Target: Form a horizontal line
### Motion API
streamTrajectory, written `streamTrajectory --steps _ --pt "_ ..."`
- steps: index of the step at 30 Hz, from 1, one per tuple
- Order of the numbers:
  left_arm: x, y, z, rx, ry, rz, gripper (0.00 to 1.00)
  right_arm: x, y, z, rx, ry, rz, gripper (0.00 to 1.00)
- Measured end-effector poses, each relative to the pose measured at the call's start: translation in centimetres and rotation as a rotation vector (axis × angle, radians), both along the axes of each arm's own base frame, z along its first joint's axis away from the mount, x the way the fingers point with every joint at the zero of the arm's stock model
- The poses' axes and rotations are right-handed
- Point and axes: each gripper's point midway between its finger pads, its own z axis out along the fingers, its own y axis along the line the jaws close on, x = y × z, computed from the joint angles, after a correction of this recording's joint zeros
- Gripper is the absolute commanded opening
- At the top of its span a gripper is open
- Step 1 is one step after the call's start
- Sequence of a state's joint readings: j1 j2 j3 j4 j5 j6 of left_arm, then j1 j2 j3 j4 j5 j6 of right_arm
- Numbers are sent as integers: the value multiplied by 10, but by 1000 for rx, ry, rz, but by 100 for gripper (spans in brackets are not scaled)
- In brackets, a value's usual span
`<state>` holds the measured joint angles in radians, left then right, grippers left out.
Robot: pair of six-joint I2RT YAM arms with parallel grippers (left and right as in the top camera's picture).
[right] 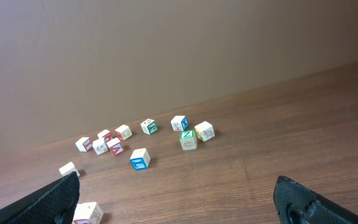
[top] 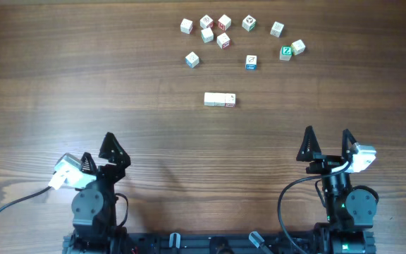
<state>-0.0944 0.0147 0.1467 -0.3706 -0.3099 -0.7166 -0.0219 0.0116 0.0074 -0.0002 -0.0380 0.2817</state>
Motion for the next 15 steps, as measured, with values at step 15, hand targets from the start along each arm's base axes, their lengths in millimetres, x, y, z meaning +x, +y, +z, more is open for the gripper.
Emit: streamTrajectory --steps 15 --pt "11 5 5 257 -35 -59 100 0 0 0 0 0 0 100"
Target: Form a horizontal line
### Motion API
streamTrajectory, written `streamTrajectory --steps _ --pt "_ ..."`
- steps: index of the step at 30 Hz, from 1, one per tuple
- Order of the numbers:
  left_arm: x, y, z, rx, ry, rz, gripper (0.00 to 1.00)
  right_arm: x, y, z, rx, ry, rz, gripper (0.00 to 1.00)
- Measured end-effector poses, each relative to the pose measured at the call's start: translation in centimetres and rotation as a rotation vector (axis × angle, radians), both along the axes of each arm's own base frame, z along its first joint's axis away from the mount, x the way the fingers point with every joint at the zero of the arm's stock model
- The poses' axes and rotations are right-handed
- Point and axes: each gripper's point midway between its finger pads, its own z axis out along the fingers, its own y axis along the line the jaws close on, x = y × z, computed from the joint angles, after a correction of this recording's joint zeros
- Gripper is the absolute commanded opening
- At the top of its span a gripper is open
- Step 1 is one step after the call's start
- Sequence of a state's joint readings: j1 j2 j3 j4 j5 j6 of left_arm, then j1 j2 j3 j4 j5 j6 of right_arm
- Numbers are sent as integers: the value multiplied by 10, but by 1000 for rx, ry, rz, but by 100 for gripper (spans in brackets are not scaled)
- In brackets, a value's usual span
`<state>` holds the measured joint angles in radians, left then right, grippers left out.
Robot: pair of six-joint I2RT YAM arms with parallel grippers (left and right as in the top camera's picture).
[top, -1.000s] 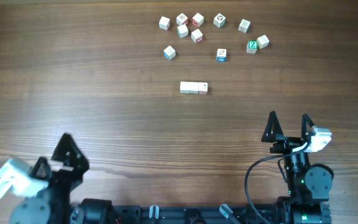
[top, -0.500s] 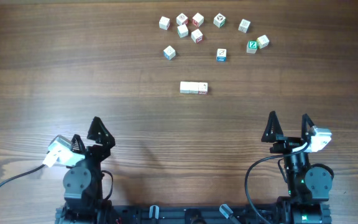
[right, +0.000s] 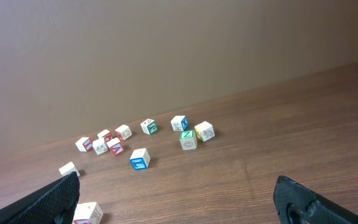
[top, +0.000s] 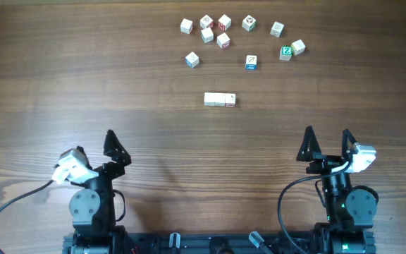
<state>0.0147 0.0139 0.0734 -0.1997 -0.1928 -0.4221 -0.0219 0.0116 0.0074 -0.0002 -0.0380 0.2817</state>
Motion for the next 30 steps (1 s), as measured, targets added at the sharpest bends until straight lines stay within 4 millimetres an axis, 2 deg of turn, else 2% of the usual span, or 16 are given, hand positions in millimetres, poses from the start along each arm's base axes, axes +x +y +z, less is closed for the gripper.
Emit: streamTrajectory --steps 6,19,25,30 --pt "2 -9 0 83 16 -65 100 0 0 0 0 0 0 100" --pt "2 -10 -1 96 18 -77 100 0 0 0 -5 0 -1 100" --pt "2 -10 0 96 17 -77 100 0 0 -1 -87 2 1 100" --pt "2 -10 0 96 17 -77 100 3 1 -12 -199 50 13 100"
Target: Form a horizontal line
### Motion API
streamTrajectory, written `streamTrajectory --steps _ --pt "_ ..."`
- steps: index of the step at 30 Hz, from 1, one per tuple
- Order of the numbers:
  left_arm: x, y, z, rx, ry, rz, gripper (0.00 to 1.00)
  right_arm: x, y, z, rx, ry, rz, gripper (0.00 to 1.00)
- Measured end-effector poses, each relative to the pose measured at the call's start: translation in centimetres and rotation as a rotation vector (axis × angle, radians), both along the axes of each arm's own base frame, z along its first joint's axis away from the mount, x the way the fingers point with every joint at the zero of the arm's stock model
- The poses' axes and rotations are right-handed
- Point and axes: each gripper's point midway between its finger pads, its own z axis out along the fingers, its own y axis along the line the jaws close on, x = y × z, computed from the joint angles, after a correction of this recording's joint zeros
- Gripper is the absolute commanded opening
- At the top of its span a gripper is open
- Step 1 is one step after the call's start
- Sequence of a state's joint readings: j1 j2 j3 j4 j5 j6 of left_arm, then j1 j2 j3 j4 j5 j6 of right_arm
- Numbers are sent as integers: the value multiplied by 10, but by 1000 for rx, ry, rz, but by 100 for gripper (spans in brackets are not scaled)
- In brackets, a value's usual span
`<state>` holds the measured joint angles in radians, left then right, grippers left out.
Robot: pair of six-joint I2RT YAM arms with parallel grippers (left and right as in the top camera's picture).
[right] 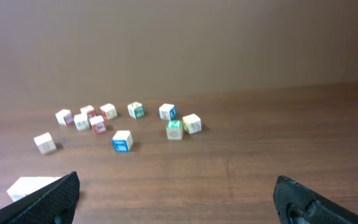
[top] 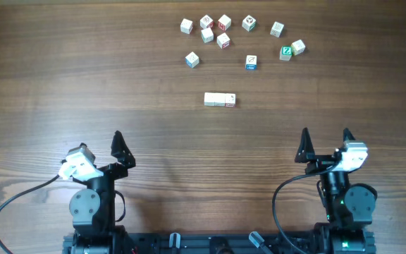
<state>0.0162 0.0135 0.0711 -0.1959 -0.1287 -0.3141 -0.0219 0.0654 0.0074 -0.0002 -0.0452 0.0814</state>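
A short row of pale blocks [top: 219, 99] lies side by side at the table's middle, its left end showing as a white slab [right: 31, 186] in the right wrist view. Several loose letter cubes are scattered behind it, among them a blue cube [top: 251, 63] [right: 122, 140] and a green cube [top: 285, 52] [right: 174, 129]. My left gripper [top: 101, 146] rests near the front left, only one finger plainly seen. My right gripper [top: 325, 144] [right: 178, 198] stands open near the front right, nothing between its fingers.
A lone pale cube [top: 192, 60] sits left of the scattered group. Bare brown wood [top: 210, 152] lies between the row and both arms. Cables [top: 20, 201] trail from the arm bases at the front edge.
The right wrist has turned, so the cubes now sit level and further left in its view. The left gripper has turned a little to the right. No block has moved.
Both grippers stayed low near the front edge throughout, away from all blocks. The left wrist turned bit by bit to the right across the moments. The right one held still, then swung slightly. The row and loose cubes kept their places.
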Motion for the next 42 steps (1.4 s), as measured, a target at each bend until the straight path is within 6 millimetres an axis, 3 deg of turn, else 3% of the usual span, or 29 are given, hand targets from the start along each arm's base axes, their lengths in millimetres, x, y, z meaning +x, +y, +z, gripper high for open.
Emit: streamTrajectory --steps 15,25,42 --pt "0 0 0 3 -1 0 100 4 0 -23 -36 99 4 100" --pt "0 0 0 3 -1 0 100 -2 0 11 -41 -48 2 100" --pt "0 0 0 3 -2 0 100 -3 10 11 -61 -50 41 100"
